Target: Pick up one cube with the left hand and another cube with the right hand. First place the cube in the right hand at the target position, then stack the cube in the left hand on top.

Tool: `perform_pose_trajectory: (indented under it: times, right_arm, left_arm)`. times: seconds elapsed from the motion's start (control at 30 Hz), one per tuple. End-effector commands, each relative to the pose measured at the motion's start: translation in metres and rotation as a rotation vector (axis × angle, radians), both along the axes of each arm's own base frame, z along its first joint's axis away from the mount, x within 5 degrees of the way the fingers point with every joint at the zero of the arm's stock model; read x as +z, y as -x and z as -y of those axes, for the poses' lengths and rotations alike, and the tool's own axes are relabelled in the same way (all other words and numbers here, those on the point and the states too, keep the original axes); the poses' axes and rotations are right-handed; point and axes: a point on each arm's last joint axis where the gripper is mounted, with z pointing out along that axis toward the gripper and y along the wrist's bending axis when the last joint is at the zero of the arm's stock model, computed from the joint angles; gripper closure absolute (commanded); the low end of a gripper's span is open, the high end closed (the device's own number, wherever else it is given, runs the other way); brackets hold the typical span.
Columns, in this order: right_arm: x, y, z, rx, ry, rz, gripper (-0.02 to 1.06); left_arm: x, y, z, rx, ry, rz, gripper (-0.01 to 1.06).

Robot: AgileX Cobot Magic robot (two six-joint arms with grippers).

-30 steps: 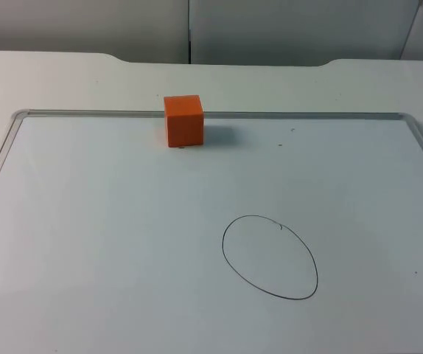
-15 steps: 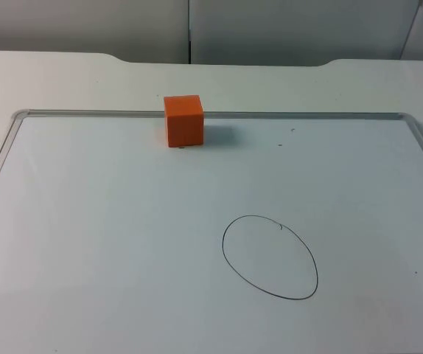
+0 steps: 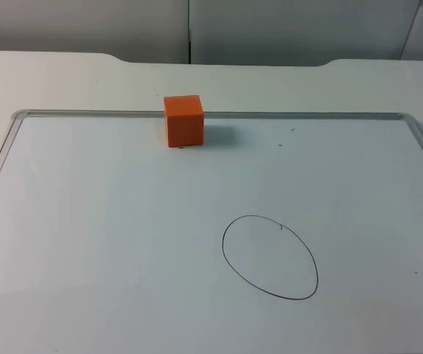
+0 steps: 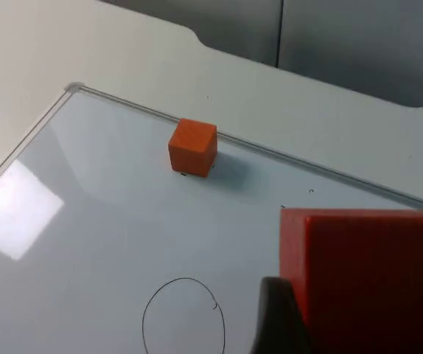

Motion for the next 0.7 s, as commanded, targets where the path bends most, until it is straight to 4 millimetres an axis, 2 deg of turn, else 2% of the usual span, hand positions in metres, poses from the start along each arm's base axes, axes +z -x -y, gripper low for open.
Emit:
perform_pose_trajectory:
  times: [0.0, 0.07, 0.23, 0.67]
  right_arm:
    - [0.0, 0.006, 0.003, -0.003, -0.012, 0.033, 1.05]
    - [-0.006, 0.017, 0.009, -0.003, -0.02, 0.048, 1.05]
    - [-0.01, 0.028, 0.016, 0.001, -0.018, 0.076, 1.05]
    - [-0.005, 0.032, 0.016, 0.077, 0.044, 0.18, 1.05]
  left_arm:
    - [0.001, 0.001, 0.0, -0.001, 0.004, 0.019, 0.0]
    - [0.001, 0.001, 0.0, -0.001, 0.004, 0.019, 0.0]
    - [0.001, 0.001, 0.0, -0.001, 0.004, 0.019, 0.0]
    - [0.006, -0.002, 0.002, -0.018, 0.02, 0.081, 0.0]
